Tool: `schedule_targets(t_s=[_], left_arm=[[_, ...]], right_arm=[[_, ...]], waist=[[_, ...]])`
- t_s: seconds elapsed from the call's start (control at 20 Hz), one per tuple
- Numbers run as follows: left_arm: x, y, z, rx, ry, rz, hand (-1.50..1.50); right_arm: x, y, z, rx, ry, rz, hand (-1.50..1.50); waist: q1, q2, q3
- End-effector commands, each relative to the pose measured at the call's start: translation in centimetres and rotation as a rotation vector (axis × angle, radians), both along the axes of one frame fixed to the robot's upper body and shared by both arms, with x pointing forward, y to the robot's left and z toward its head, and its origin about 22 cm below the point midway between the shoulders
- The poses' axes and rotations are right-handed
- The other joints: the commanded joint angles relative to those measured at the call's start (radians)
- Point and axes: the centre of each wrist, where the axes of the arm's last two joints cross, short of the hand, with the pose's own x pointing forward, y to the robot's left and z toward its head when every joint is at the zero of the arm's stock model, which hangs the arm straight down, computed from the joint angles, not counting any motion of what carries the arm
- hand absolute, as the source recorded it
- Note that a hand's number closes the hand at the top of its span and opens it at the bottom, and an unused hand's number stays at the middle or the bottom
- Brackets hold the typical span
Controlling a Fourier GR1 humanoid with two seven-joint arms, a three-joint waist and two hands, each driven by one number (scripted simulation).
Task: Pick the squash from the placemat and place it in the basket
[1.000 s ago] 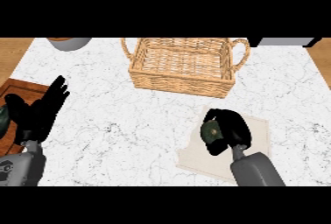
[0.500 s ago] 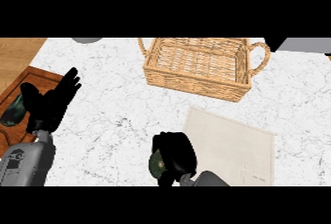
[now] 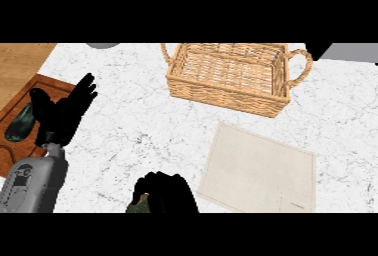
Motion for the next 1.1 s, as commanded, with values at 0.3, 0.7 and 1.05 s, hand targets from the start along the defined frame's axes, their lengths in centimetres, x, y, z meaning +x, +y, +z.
schedule_targets(t_s=[0.3, 0.7, 1.05], left_arm=[[-0.3, 1.2, -0.9, 0.007, 0.016, 0.035, 0.00], [-0.4, 1.2, -0.9, 0.009, 0.030, 0.052, 0.00], [-0.1, 0.7, -0.6, 0.000, -0.002, 0.033, 0.00]], right_arm=[[0.6, 2.1, 7.0, 0.282, -0.228, -0.100, 1.50], [3.3, 4.2, 13.4, 0.219, -0.322, -0.222, 1.50], [7.1, 6.3, 19.1, 0.226, -0.388, -0.339, 1.50]], waist=[[-0.037, -0.014, -0.006], [-0.038, -0.024, -0.007], [-0.036, -0.011, -0.007]])
